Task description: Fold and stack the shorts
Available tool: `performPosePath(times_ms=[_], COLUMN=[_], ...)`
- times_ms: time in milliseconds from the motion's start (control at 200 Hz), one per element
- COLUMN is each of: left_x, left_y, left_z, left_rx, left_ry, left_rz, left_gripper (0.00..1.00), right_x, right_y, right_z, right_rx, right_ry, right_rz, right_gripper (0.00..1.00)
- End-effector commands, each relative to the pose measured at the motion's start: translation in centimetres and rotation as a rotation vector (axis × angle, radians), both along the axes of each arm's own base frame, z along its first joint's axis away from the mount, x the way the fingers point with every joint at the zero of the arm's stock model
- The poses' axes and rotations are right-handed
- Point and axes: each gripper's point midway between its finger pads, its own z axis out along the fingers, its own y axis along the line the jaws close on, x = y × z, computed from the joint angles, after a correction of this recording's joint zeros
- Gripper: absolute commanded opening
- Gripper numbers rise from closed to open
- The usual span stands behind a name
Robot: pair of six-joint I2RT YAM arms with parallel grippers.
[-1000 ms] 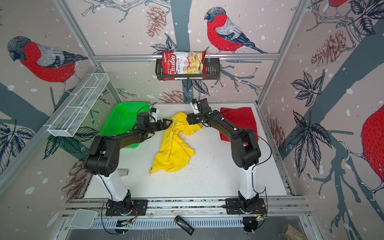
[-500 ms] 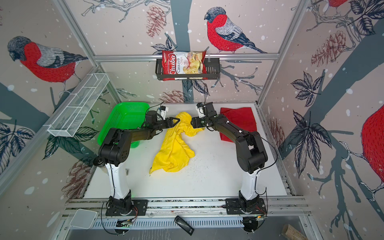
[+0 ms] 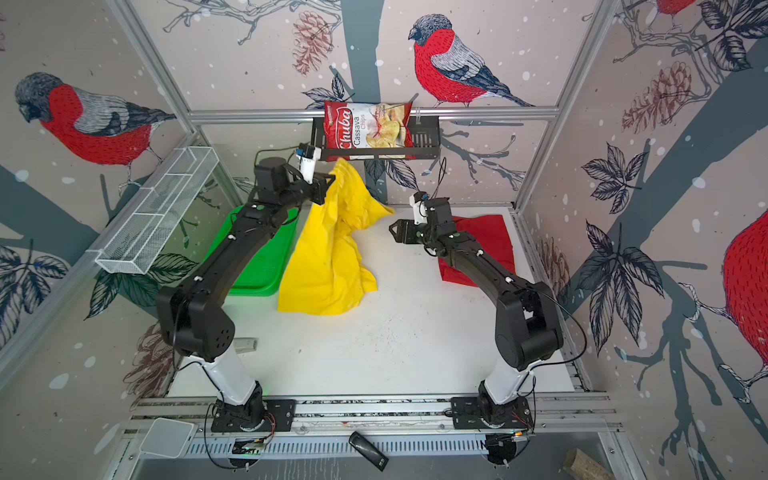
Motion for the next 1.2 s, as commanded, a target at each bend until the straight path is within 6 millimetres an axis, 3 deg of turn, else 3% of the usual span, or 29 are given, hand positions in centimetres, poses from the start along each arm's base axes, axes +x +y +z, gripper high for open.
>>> performPosePath(times_ms=[0, 75, 145, 220, 440, 505, 585, 640, 760, 815, 906, 1041, 1196], left_x=[-3.5, -6.5, -9.3, -12.6, -22.1, -24.0, -25.9, -26.9, -28.4, -28.4, -27.7, -27.2, -26.4], left_y=[-1.0, -2.9, -5.1, -7.8, -15.5, -16.5, -17.3, -17.8, -17.9, -17.4, -16.3, -14.8, -13.5], left_z=[2.4, 2.4, 0.4, -4.0, -19.8, -23.3, -26.0, -26.9, -27.9, -28.0, -27.0, -26.1, -28.1], left_rx=[0.184, 0.21, 0.24, 0.306, 0.452, 0.469, 0.478, 0.457, 0.396, 0.385, 0.351, 0.23, 0.194], left_ry=[-0.134, -0.171, -0.158, -0.131, 0.097, 0.172, 0.226, 0.254, 0.339, 0.36, 0.39, 0.468, 0.529], left_rz=[-0.024, -0.096, -0.178, -0.282, -0.619, -0.678, -0.723, -0.748, -0.774, -0.735, -0.655, -0.613, -0.495], left_gripper=[0.0, 0.0, 0.0, 0.0, 0.03, 0.03, 0.05, 0.13, 0.51, 0.62, 0.68, 0.69, 0.69], right_x=[0.1, -0.5, -1.1, -2.2, -6.1, -7.7, -9.7, -11.2, -14.2, -15.6, -17.7, -20.8, -22.5], right_y=[-0.7, -1.5, -2.3, -3.3, -7.1, -7.4, -7.7, -7.9, -7.9, -7.9, -7.9, -7.3, -5.8], right_z=[2.6, 3.0, 2.8, 1.9, -1.9, -3.2, -5.0, -5.9, -8.3, -9.3, -10.6, -12.3, -12.3], right_rx=[0.093, 0.129, 0.144, 0.145, 0.116, 0.113, 0.108, 0.111, 0.168, 0.186, 0.217, 0.319, 0.475], right_ry=[-0.043, -0.034, -0.017, 0.012, 0.12, 0.163, 0.226, 0.266, 0.398, 0.456, 0.546, 0.66, 0.698], right_rz=[-0.01, -0.015, -0.026, -0.049, -0.164, -0.169, -0.175, -0.186, -0.196, -0.191, -0.195, -0.187, -0.148], right_gripper=[0.76, 0.76, 0.77, 0.77, 0.77, 0.77, 0.78, 0.78, 0.78, 0.78, 0.79, 0.79, 0.8])
